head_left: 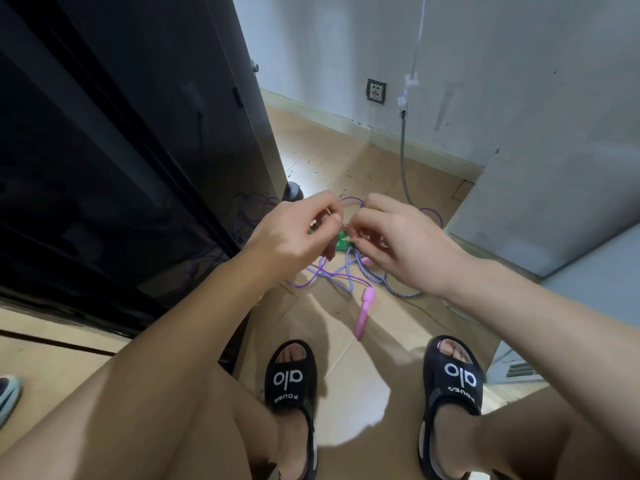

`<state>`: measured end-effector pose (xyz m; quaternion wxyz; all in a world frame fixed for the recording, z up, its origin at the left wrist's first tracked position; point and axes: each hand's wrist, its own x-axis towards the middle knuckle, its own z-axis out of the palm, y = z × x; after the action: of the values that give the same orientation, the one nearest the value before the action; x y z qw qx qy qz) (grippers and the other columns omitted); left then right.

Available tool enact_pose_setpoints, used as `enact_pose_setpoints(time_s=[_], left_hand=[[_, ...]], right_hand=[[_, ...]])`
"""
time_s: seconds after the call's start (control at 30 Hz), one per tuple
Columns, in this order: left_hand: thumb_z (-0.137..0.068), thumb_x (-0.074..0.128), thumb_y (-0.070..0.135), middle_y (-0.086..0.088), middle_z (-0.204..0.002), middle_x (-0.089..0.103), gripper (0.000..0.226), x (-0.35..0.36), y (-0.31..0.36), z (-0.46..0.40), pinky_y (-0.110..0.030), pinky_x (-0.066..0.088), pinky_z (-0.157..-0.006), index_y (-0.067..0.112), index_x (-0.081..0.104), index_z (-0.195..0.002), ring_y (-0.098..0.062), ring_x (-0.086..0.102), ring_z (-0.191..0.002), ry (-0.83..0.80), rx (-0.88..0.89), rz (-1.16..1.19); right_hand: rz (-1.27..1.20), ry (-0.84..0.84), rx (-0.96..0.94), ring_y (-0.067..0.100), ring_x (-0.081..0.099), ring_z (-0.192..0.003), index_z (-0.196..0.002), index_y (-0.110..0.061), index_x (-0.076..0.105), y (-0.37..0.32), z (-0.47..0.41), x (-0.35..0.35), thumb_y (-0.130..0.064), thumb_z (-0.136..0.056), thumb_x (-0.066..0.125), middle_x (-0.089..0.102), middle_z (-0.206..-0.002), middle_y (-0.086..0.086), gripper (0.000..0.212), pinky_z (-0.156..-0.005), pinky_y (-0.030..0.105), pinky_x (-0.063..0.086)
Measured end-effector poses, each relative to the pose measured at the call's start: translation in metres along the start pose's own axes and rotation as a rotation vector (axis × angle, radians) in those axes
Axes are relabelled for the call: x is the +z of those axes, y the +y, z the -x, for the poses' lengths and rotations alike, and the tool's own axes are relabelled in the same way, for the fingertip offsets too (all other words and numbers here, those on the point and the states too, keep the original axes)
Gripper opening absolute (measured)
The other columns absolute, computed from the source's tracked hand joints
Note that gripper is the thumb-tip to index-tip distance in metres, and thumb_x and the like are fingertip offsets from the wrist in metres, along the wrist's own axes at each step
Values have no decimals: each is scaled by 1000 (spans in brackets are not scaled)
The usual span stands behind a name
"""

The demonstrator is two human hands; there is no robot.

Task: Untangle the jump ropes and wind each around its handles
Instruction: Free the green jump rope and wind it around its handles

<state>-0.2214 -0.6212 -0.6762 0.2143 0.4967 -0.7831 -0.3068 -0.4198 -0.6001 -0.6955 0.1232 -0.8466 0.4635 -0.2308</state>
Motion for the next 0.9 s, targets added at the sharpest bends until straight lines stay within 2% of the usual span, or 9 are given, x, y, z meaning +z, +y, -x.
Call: enact_pose_setpoints(time_s=[0.07,0.17,0.37,0.4,0.47,0.53,0.63,0.77,0.9], left_hand=[[-100,50,23,-1,-68,70,12,-4,-5,1,-51,57,-74,20,60,-94,-22,72,-73,34,-3,91],[-99,52,24,2,-68,68,10,-4,-7,1,-51,56,-75,21,60,-94,-20,72,-73,17,-16,82],[-97,45,33,15,-68,70,12,3,-1,-9,-45,56,-76,29,56,-92,-15,69,-77,59,6,-89],[-97,45,32,14,-68,71,14,4,-1,-9,-45,56,-76,28,57,-91,-15,70,-76,55,-5,-59],[-98,44,29,7,-68,72,17,4,-2,-8,-42,56,-71,25,59,-89,-15,70,-72,40,-37,32],[-100,45,25,0,-67,72,21,1,-4,-5,-31,47,-54,23,60,-86,-12,63,-58,25,-75,137],[-103,46,24,0,-65,70,23,-3,-7,-4,-16,34,-46,20,62,-87,-2,51,-45,20,-94,150],[-105,44,29,2,-72,73,27,-5,-8,-1,-24,43,-58,19,64,-90,-3,59,-58,-4,-27,66],[-101,39,40,9,-77,73,29,-2,-1,-4,-45,55,-80,24,61,-90,-17,69,-82,-77,28,-17]], right_hand=[[78,19,-31,21,57,-75,-98,-20,62,2,0,-2,-31,-99,56,49,-96,-4,12,-61,42,51],[-32,42,48,18,54,-78,-89,-18,61,-5,-2,0,-30,-96,59,49,-95,-6,15,-66,40,50],[-489,27,514,15,43,-58,-69,-4,48,-25,-7,2,-26,-89,61,46,-63,-2,32,-62,36,44],[-471,44,476,15,46,-59,-68,-7,48,-25,-6,1,-25,-88,62,47,-64,-5,30,-63,38,46],[-312,109,293,8,52,-70,-71,-14,54,-22,-3,-4,-20,-87,65,53,-76,-7,20,-66,29,45],[-311,175,159,7,52,-77,-75,-17,57,-18,-4,-5,-14,-87,66,56,-84,-4,15,-68,21,41],[-491,155,240,5,51,-68,-78,-15,58,-22,-7,-3,-17,-94,62,59,-77,-7,17,-64,21,42],[-704,100,490,14,50,-69,-72,-18,52,-17,-16,-4,-29,-99,54,60,-68,-1,29,-69,32,40],[-1095,207,634,17,38,-53,-63,-15,46,-13,-30,-18,-15,-101,52,37,-57,0,38,-59,28,36]])
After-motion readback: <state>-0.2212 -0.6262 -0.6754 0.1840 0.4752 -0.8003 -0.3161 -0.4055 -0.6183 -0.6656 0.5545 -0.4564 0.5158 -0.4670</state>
